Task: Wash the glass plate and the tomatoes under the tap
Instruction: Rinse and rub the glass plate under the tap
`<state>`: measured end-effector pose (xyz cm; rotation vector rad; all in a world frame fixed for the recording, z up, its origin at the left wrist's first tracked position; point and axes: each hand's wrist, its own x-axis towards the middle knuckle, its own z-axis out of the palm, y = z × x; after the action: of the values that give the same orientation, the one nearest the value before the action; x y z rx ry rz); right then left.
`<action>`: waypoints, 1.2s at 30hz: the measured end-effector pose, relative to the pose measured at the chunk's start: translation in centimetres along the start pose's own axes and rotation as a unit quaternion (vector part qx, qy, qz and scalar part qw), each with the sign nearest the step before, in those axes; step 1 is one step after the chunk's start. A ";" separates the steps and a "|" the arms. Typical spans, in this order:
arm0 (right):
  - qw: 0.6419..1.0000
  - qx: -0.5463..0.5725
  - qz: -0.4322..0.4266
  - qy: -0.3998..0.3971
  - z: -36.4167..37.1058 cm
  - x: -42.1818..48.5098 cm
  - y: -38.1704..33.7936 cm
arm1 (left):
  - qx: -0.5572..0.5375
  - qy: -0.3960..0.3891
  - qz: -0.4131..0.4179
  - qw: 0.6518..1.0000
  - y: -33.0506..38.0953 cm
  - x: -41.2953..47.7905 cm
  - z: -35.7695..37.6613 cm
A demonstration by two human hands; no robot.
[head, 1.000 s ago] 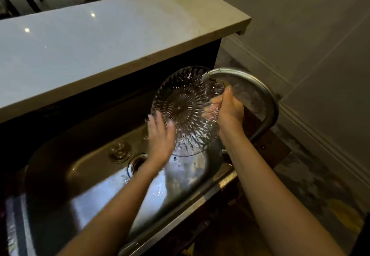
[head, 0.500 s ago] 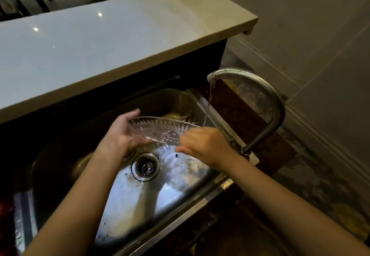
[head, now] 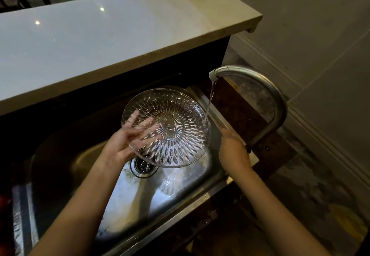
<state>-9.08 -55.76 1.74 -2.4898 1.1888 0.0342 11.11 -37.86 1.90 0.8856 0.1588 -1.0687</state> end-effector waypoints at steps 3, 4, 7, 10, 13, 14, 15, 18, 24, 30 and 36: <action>0.982 0.182 0.047 0.026 0.3 -0.5 0.3 | 0.003 -0.018 0.012 1.000 0.0 0.1 -0.5; 0.973 0.220 0.056 0.045 0.4 -0.7 0.5 | 0.001 -0.021 0.015 1.000 -0.1 0.1 -0.7; 0.973 0.203 0.068 0.080 0.6 -1.1 0.7 | -0.011 -0.027 0.020 0.999 -0.4 0.1 -1.1; 0.975 0.193 0.066 0.090 0.6 -1.2 0.6 | -0.019 -0.029 0.023 0.999 -0.9 0.1 -1.3; 0.978 0.183 0.053 0.089 0.6 -1.0 0.8 | -0.020 -0.022 0.022 0.999 -1.3 0.0 -1.7; 0.978 0.183 0.051 0.090 0.6 -1.0 0.8 | -0.022 -0.017 0.022 0.999 -1.5 -0.1 -1.8; 0.978 0.183 0.049 0.092 0.6 -1.0 0.8 | -0.023 -0.012 0.022 0.999 -1.6 -0.1 -2.0; 0.976 0.192 0.037 0.094 0.7 -1.2 1.0 | -0.022 -0.002 0.028 0.999 -2.3 -0.4 -2.9; 0.976 0.186 0.010 0.113 0.9 -1.4 1.4 | -0.027 0.014 0.044 0.999 -3.7 -0.9 -4.5; 0.975 0.170 -0.014 0.139 1.2 -1.5 1.7 | -0.042 0.069 0.052 0.995 -4.9 -1.5 -4.8; 0.973 0.184 -0.030 0.136 1.0 -1.9 1.9 | -0.059 0.221 0.018 0.973 -7.0 -1.3 -8.4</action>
<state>-11.61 -55.09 0.52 -2.2441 1.1015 -0.5117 7.20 -32.41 -6.82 1.0044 0.5704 -0.8068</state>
